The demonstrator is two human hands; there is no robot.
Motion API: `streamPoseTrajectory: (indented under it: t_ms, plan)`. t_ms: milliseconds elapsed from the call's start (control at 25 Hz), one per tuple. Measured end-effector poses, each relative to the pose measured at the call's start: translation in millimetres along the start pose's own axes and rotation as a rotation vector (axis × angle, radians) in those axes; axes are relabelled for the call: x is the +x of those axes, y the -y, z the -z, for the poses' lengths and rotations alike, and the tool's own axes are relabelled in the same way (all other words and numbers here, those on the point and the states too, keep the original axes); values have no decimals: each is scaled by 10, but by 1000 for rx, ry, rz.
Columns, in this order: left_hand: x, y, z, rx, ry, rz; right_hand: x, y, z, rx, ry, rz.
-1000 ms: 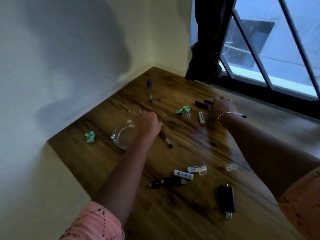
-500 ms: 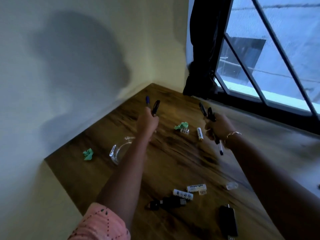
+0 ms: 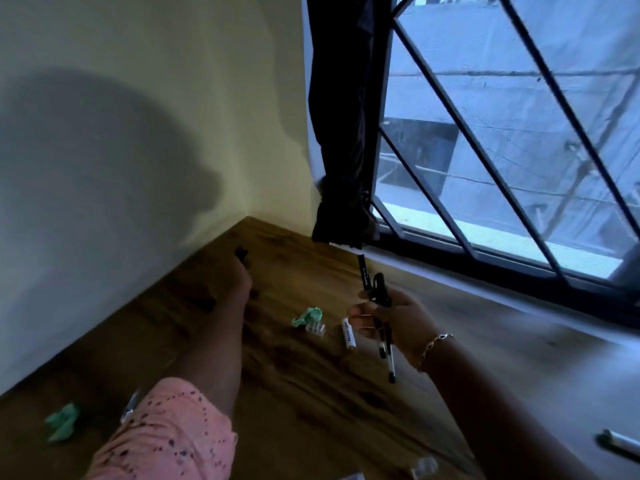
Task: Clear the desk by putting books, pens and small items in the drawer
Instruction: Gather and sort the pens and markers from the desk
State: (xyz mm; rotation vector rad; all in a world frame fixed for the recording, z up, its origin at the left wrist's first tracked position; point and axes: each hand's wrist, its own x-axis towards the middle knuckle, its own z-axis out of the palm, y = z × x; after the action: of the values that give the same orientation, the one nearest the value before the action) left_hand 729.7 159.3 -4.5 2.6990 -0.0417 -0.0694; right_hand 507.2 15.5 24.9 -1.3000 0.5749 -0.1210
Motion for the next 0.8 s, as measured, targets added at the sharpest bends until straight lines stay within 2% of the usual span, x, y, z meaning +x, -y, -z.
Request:
streamPoseTrajectory:
  t_ms: [120,240,400,520,640,800]
  plan:
    - [-147,-121,93,-137,34,-16,-34,-1,77,55,-11,-21]
    - [-544,-316,160,-414,44,-104,-151,-2,158,109,-40,-32]
    - [-1777,-601,230,-864,354,-239,-532,16,325,224,-117,85]
    - [-2627,-780,144,-1079,526,-378,-1001,-5,540,215,-190,239]
    - [-3299,-899,70,-1172,686,-515,-1660,-71,879,175,-246,338]
    - [-4166,-1033,-110,-1130,815,-660,-2599,-294,1521,104,-375,402]
